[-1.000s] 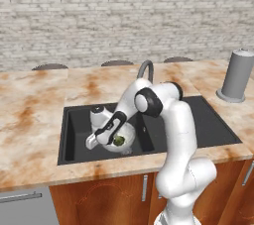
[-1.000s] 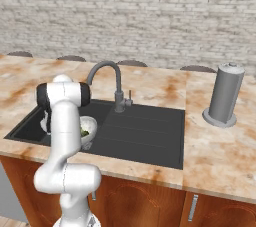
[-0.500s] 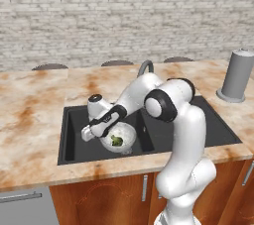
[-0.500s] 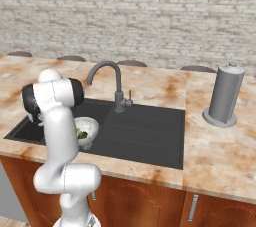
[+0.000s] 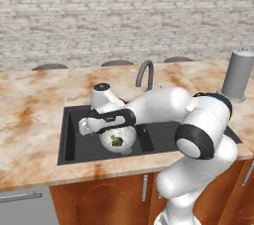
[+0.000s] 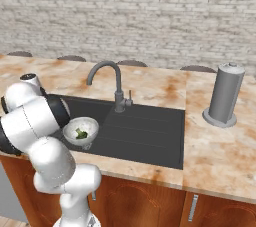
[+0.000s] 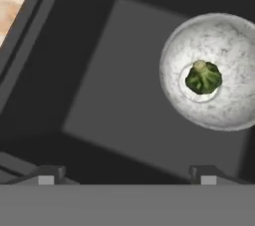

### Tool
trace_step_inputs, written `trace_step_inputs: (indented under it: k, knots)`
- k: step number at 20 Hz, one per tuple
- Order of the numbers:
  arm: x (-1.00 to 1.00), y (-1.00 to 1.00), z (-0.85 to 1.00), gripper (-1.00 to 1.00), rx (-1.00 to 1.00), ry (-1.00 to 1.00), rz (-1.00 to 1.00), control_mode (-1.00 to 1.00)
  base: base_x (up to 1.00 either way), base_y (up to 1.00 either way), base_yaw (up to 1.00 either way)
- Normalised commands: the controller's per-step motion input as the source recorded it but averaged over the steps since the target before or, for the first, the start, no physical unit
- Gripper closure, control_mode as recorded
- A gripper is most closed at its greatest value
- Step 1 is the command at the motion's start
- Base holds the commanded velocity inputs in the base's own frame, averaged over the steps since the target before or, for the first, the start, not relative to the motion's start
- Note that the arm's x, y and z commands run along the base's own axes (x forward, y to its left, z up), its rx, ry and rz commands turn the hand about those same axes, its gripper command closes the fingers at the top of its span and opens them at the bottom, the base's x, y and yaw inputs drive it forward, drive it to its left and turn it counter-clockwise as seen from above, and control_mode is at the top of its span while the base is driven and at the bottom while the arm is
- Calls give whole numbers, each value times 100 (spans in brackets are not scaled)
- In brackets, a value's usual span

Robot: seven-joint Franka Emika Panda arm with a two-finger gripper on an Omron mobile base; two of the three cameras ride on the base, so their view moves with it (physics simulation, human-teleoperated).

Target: Pick the broccoli from the cabinet and place it in the bowl. Then pick the bowl and place it in the sink. Then turn on the sink facuet.

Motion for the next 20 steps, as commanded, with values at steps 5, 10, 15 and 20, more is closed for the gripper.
trace_step_inputs:
  k: [5,10,15,20]
  knots:
    - [-83,-16,100,-100,13,-2,-21,-100,0,0,0]
    - [-84,-25,100,-100,17,0,-22,-100,0,0,0]
    - [-98,-48,100,-100,29,1,-29,-100,0,0,0]
    - [-70,-24,38,-100,16,1,-17,-100,0,0,0]
